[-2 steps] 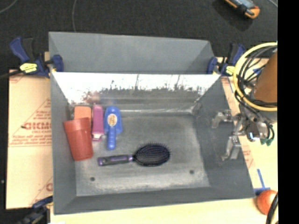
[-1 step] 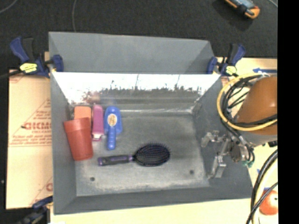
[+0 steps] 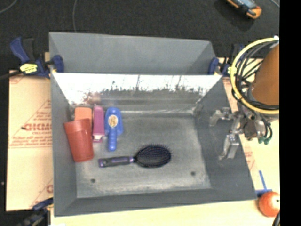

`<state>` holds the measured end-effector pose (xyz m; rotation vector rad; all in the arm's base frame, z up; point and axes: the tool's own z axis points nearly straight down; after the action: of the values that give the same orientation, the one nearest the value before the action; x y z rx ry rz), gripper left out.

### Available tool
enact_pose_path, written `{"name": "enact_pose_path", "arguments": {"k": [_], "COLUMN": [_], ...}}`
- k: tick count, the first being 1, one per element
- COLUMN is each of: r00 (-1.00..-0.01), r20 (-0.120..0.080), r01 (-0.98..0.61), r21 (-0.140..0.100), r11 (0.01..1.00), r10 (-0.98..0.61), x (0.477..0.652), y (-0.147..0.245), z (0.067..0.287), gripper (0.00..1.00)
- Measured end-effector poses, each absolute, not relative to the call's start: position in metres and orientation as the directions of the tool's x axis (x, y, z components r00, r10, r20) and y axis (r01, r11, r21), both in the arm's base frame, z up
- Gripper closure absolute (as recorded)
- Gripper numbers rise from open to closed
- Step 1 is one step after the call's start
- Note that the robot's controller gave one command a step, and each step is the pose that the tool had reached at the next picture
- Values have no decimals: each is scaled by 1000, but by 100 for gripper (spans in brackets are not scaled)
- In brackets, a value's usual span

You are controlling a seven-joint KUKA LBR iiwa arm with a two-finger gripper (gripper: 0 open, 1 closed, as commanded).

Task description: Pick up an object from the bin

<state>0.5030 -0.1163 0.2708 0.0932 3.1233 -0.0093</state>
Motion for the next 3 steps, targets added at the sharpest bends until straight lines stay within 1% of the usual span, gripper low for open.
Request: {"name": "enact_pose_path", "arguments": {"k": [1,2,3], "r00": [-991,-994,-991], "r20": [-8,-22,-16], "r01": [136,106,133], "r21": [-1,-5,-1], "r11": [991,994,991], "r10": [136,105,133], "x": [491,492,510], "y": [-101,-96,-70], "z": [184,258,178], "gripper": [0,0,0]}}
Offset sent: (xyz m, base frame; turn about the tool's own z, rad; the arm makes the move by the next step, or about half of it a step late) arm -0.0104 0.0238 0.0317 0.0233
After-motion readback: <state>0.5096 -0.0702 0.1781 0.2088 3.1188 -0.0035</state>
